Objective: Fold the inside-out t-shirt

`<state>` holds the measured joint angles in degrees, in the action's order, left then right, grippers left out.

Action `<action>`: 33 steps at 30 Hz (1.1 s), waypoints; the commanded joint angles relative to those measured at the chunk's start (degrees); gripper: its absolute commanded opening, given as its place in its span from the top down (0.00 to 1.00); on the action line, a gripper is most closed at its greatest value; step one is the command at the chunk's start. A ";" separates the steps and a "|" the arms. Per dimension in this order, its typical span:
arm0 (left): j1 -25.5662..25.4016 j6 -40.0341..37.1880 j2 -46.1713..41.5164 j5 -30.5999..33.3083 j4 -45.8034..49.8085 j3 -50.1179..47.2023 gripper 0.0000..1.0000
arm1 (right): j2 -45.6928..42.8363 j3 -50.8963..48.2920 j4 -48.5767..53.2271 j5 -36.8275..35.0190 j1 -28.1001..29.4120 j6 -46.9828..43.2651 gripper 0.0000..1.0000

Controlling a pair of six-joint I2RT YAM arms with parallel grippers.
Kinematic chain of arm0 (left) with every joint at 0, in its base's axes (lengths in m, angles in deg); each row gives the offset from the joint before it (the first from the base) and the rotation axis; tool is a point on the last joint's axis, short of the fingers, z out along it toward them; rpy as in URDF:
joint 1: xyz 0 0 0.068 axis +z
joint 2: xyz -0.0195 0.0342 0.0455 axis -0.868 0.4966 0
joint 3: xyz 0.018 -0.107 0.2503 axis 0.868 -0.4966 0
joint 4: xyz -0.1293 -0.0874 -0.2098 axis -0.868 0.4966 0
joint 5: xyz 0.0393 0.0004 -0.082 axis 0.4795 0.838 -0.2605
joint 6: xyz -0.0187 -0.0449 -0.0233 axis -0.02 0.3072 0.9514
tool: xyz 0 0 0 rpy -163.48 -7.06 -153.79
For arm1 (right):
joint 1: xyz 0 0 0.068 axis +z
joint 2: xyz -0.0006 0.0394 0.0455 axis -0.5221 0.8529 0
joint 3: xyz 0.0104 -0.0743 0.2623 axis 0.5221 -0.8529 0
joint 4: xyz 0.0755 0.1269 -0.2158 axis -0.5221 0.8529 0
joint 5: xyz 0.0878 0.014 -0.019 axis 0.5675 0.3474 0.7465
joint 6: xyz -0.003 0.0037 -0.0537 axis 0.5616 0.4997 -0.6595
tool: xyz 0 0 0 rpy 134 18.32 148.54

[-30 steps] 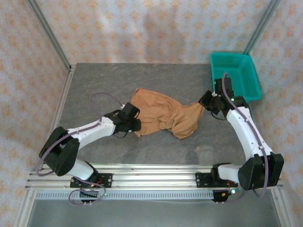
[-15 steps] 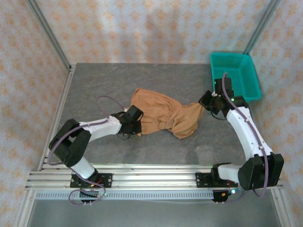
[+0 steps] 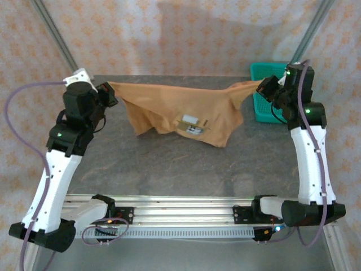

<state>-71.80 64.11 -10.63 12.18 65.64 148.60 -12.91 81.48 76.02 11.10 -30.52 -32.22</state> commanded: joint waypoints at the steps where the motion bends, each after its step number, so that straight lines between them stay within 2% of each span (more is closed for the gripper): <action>1: 0.42 -3.08 3.60 -0.06 6.88 0.82 1.00 | 0.51 -0.03 0.74 0.91 -0.16 0.56 1.00; 8: 1.03 -5.01 1.10 1.09 9.48 7.51 1.00 | -2.49 6.15 0.52 4.29 -0.16 0.30 1.00; 15: 1.05 -6.83 -0.98 -2.96 12.43 21.20 1.00 | -5.90 19.55 4.38 6.63 -0.16 0.99 1.00; 20: 1.06 -7.80 -1.15 -6.26 14.05 27.20 1.00 | -6.26 26.34 6.57 6.26 -0.16 0.58 1.00; 24: 1.03 -8.85 -2.22 -4.90 13.57 27.63 1.00 | -5.78 28.77 6.95 6.26 -0.16 0.60 1.00; 28: 1.03 -10.17 -0.23 -3.40 12.68 24.78 1.00 | -3.39 26.13 5.50 5.13 -0.16 0.01 1.00; 33: 1.68 -11.20 8.43 -2.64 7.87 17.18 1.00 | 4.78 18.57 -2.26 6.12 -0.16 0.65 1.00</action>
<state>-71.27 54.97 -8.88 7.72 76.22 169.71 -14.68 103.71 78.77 17.26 -30.52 -31.61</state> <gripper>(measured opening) 0.063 0.062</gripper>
